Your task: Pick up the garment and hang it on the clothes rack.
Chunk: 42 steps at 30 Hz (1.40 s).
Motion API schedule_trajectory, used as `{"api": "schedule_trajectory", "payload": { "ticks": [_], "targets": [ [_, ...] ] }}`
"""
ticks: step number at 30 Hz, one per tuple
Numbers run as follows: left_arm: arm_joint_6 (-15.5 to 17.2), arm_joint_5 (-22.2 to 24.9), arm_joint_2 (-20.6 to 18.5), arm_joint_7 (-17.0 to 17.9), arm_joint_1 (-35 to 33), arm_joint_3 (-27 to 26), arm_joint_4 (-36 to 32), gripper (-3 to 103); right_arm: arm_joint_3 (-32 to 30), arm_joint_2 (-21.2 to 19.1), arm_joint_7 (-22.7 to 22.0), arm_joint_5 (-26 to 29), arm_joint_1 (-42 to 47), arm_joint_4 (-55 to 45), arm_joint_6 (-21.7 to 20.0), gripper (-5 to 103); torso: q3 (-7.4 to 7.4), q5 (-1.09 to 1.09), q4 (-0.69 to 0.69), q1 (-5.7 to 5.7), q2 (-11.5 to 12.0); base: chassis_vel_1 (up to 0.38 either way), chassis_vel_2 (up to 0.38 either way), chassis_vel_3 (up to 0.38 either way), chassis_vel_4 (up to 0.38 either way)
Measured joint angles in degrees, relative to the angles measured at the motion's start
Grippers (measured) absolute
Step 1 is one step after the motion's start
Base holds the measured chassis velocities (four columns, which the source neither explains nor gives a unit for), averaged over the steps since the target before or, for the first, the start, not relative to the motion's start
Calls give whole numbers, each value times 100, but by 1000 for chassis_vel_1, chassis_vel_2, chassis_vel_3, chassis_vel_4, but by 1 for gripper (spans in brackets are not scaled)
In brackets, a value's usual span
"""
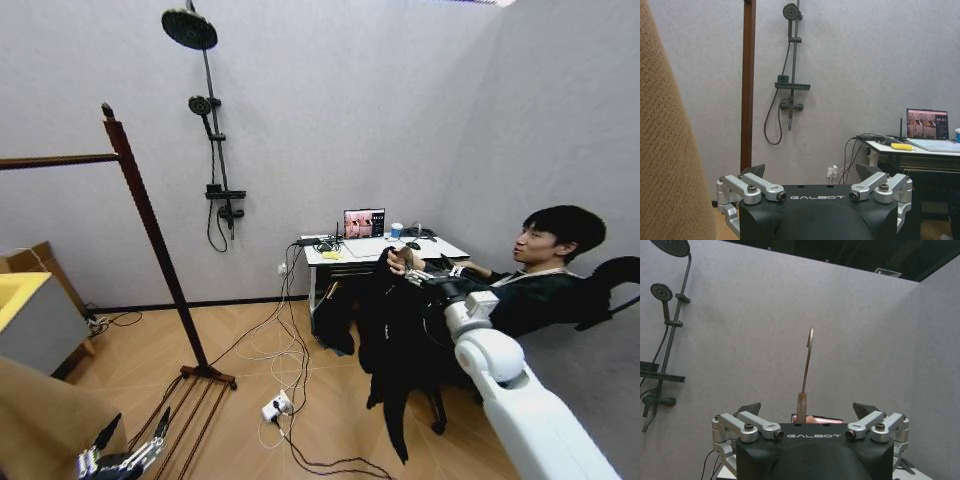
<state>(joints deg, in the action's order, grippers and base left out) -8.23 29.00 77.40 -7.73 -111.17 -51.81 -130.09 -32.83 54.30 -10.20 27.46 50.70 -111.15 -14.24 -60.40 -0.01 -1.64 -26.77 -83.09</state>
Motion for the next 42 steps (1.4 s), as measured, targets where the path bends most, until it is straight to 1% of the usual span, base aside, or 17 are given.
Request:
{"api": "schedule_trajectory", "payload": {
  "ticks": [4,9,10,11,13,16,17,18,19,22,23,24,25,27,30,32,42],
  "targets": [
    [0,0,0,0,0,0,0,100,156,2,-15,41,-312,336,-3,102,0,0,1,0,0,0,0,0,0],
    [0,0,0,0,0,0,0,100,294,28,39,52,-598,657,58,96,0,0,1,0,0,0,0,0,0],
    [0,0,0,0,0,0,0,100,333,47,73,42,-648,722,102,86,0,1,2,0,0,0,0,0,0],
    [0,0,0,0,0,0,0,100,333,47,73,42,-648,722,102,86,0,1,2,0,0,0,0,0,0],
    [0,0,0,0,0,0,0,100,378,76,114,29,-671,773,158,75,0,1,1,0,0,0,0,0,0],
    [0,0,0,0,0,0,0,100,386,83,119,29,-671,778,172,75,0,1,1,0,0,0,0,0,0],
    [0,0,0,0,0,0,0,100,391,87,121,27,-670,779,193,64,0,1,2,0,0,0,0,0,0],
    [0,0,0,0,0,0,0,100,391,86,121,20,-661,779,208,58,0,1,1,0,0,0,0,0,0],
    [0,0,0,0,0,0,0,100,391,86,121,20,-661,779,208,58,0,1,1,0,0,0,0,0,0],
    [0,0,0,0,0,0,0,100,392,90,118,5,-649,793,253,42,0,0,1,0,0,0,0,0,0],
    [0,0,0,0,0,0,0,100,392,90,118,5,-649,793,253,42,0,0,1,0,0,0,0,0,0],
    [0,0,0,0,0,0,0,100,392,95,115,-10,-643,796,270,37,0,1,1,0,0,0,0,0,0],
    [0,0,0,0,0,0,0,100,391,96,114,-21,-634,796,283,37,0,1,1,0,0,0,0,0,0],
    [0,0,0,0,0,0,0,100,355,97,110,-97,-588,792,329,26,0,0,2,0,0,0,0,0,0],
    [0,0,0,0,0,0,0,100,315,97,112,-151,-555,779,353,21,0,1,2,0,0,0,0,0,0],
    [0,0,0,0,0,0,0,100,252,88,147,-201,-485,709,411,10,0,-1,3,0,0,0,0,0,0],
    [0,0,0,0,0,0,0,100,241,97,170,-181,-488,680,550,10,0,2,1,0,0,0,0,0,0]
  ]
}}
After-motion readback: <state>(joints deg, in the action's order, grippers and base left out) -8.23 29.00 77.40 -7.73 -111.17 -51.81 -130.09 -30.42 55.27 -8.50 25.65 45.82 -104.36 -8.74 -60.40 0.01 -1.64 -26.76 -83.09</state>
